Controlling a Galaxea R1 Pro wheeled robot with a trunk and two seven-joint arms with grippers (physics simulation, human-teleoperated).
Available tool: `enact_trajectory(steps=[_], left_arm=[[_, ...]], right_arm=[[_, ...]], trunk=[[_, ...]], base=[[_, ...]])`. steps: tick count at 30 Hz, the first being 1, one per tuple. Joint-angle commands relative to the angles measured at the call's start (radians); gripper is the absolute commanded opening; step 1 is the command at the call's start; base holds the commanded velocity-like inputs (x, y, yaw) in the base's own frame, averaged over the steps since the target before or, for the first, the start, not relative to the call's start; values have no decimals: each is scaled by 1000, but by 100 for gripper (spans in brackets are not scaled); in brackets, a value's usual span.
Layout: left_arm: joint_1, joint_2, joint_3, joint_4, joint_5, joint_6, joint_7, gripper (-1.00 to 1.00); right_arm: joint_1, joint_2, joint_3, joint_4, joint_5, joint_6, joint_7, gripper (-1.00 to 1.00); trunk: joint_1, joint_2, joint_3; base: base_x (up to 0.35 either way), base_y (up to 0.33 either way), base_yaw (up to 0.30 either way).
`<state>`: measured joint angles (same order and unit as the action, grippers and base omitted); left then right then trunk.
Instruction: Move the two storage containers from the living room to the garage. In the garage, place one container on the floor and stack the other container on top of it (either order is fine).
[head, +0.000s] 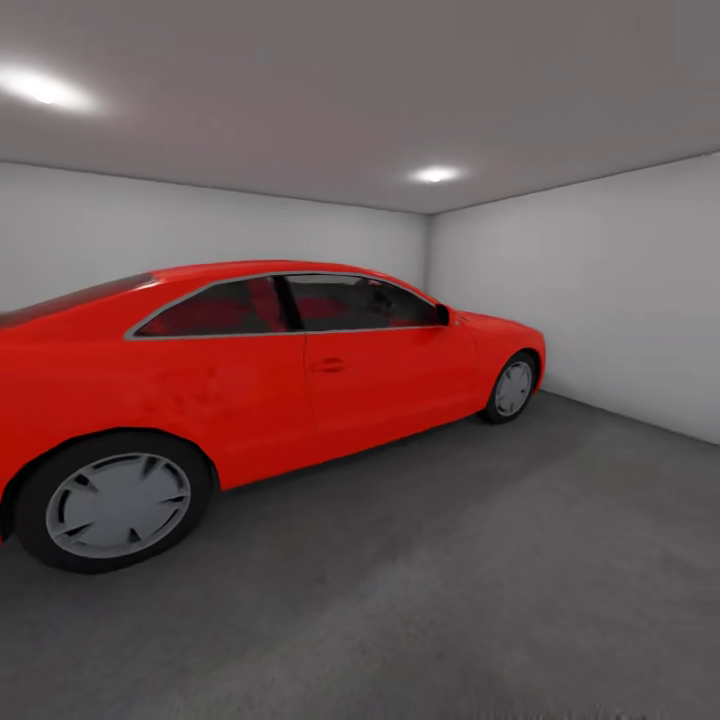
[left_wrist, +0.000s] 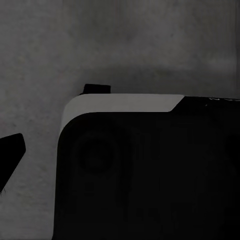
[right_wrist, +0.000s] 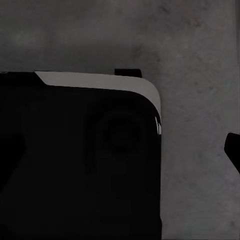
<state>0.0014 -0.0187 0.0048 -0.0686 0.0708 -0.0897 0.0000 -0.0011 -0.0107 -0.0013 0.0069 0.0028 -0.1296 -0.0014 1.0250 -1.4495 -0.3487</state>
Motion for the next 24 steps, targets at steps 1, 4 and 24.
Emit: enact_trajectory(steps=[1, 4, 24], left_arm=[[0, 0, 0, 0, 7, -2, 0, 100], [0, 0, 0, 0, 7, -2, 0, 100], [0, 0, 0, 0, 7, -2, 0, 100]], right_arm=[[0, 0, 0, 1, 0, -4, 0, 100], [0, 0, 0, 1, 0, -4, 0, 100], [0, 0, 0, 1, 0, -4, 0, 100]], trunk=[[0, 0, -1], [0, 0, -1], [0, 0, -1]], base=[[0, 0, -287], [0, 0, -287], [0, 0, -287]])
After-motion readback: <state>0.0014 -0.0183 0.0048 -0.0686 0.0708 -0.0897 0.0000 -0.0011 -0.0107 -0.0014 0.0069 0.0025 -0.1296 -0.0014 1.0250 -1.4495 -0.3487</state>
